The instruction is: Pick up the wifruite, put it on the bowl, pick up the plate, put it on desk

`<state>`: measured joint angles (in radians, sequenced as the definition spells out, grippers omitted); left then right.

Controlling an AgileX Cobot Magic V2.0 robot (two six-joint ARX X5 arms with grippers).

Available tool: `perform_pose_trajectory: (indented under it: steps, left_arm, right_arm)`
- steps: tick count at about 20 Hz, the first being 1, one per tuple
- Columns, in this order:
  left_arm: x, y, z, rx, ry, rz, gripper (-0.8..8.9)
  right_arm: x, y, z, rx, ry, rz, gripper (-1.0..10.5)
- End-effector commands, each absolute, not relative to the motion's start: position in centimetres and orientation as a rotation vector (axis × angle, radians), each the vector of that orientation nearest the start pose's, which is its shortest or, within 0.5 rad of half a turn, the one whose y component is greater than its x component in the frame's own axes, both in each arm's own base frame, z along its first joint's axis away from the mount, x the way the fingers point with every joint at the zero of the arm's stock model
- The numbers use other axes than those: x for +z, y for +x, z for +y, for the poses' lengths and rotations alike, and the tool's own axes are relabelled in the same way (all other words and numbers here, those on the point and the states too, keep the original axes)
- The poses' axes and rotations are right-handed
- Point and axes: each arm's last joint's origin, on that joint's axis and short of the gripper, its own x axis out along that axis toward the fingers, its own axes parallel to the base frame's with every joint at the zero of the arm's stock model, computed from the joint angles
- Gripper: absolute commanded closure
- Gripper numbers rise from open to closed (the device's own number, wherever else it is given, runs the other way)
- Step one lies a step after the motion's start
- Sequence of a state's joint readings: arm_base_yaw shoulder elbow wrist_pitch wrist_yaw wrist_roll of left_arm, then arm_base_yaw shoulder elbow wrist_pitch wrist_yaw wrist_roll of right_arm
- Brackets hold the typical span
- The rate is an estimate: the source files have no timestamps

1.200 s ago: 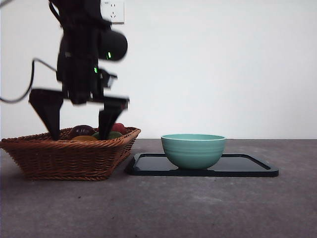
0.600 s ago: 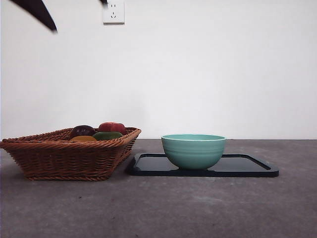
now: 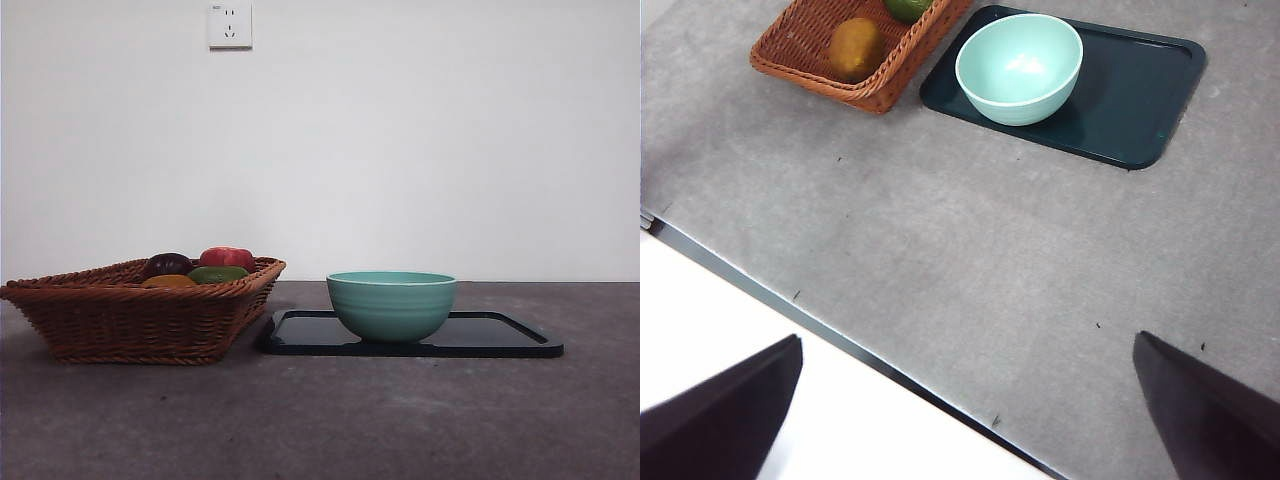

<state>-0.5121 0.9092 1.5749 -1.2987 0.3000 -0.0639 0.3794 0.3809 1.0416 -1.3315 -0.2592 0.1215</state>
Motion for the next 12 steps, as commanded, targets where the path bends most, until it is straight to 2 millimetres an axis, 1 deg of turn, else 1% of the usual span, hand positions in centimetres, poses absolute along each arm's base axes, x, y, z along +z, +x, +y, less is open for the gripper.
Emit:
perform_pose_trajectory:
  steps: [1,4,7,10,12]
  left_arm:
    - [45.0,6.0,-4.6,-0.813,0.032,0.633,2.47]
    - [43.1,4.1,-3.5,-0.816,0.033,0.626,2.47]
    - [41.3,2.7,-2.7,-0.817,0.031,0.612,2.47]
    - [40.0,2.0,-2.3,-0.842,0.022,0.594,2.47]
    - [39.6,1.9,-2.3,-0.849,0.022,0.597,2.47]
  right_arm:
    - [34.3,0.3,0.9,0.577,0.081,0.697,3.9]
    - [34.3,0.3,0.9,0.578,0.082,0.693,3.9]
    - [34.4,0.4,1.0,0.578,0.082,0.689,3.9]
    - [34.4,0.4,1.0,0.578,0.082,0.689,3.9]
    - [34.4,0.4,1.0,0.578,0.083,0.685,3.9]
